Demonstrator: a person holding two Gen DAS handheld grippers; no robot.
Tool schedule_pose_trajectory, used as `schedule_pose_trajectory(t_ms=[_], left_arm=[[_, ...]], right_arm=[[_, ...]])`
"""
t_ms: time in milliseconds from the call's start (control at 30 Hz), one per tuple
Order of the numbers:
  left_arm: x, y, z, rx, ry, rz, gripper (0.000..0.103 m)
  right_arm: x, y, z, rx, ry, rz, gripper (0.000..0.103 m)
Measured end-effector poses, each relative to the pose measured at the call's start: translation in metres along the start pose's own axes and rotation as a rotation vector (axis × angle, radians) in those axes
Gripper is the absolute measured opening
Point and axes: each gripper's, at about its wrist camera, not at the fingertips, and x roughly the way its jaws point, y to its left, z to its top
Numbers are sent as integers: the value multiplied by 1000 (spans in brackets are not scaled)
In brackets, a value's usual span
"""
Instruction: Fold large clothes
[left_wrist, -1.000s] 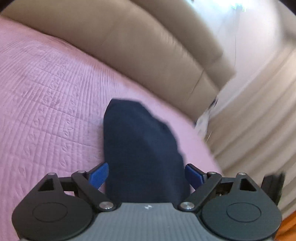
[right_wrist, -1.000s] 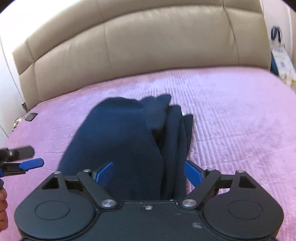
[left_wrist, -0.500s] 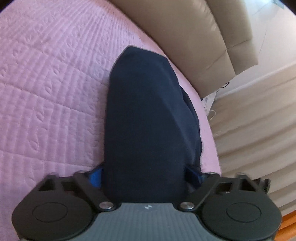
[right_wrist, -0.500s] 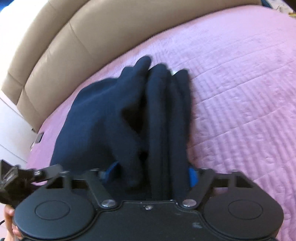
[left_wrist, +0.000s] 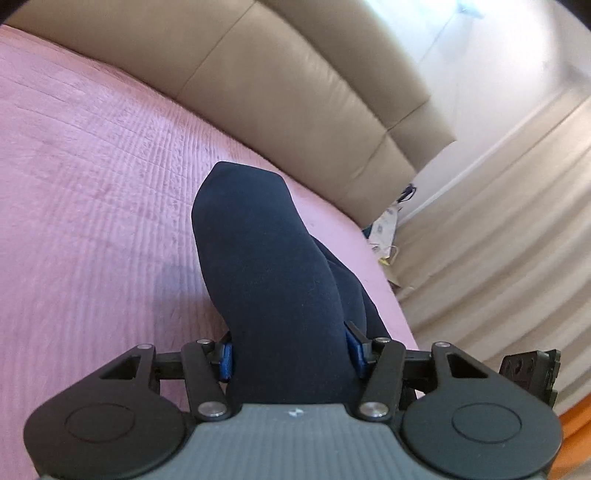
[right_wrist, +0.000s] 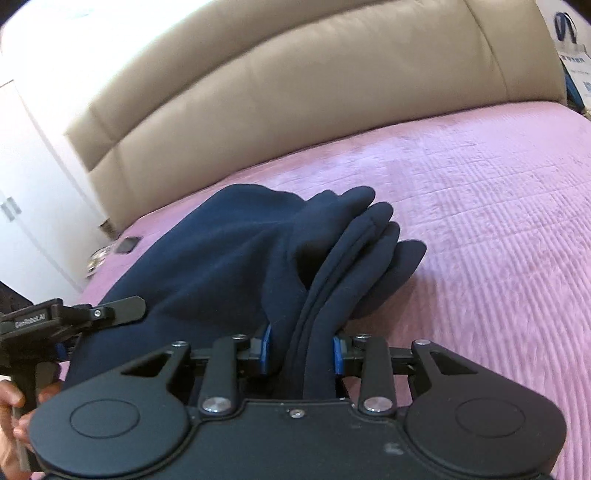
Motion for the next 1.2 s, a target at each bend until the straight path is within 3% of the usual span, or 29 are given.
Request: schedule_pose_trajectory(t_ms=[133, 233, 300, 333, 433, 533, 633, 667, 700, 800, 867, 900, 1000, 1067, 1100, 1200], left_arm=[[-52, -5, -46, -2, -4, 34, 57], [-63, 5, -85, -3, 48, 113, 61], [-52, 28, -110, -19, 148, 238, 68], [-48, 40, -120, -52, 200, 315, 71], [-74, 41, -117, -100, 130, 274, 67], [-106, 12, -100, 28, 56, 315, 59], [-117, -20, -88, 112, 46, 259, 58], [-112, -28, -87, 141, 55, 240, 54], [-105, -36, -88, 172, 76, 219, 42], [-82, -45, -102, 220, 139, 208, 30], [-69, -42, -113, 209, 181, 193, 27], [-64, -39, -119, 201, 201, 185, 26], [-65, -28, -135, 194, 237, 166, 24], [-71, -23, -132, 164, 273, 155, 26], [-74, -23, -127, 164, 291, 169, 25], [-89, -29, -112, 161, 310, 214, 25]], right_arm=[[-18, 20, -41, -10, 72, 26, 39], [-7, 25, -77, 0, 164, -35, 44], [12, 19, -104, 4, 274, -146, 71], [17, 13, -112, 33, 322, -158, 72], [-12, 9, -102, 121, 271, -124, 73], [-48, 28, -82, 74, 159, -125, 76], [-54, 68, -66, -31, 68, -113, 76], [-46, 86, -65, -100, 40, -129, 71], [-34, 96, -65, -158, 14, -159, 52], [5, 119, -78, -276, 0, -234, 14], [32, 118, -94, -304, 59, -235, 9], [37, 112, -100, -323, 82, -264, 4], [44, 89, -110, -341, 95, -342, 1], [44, 99, -109, -471, 107, -551, 6], [40, 103, -105, -483, 124, -580, 6], [7, 95, -81, -315, 172, -509, 8]])
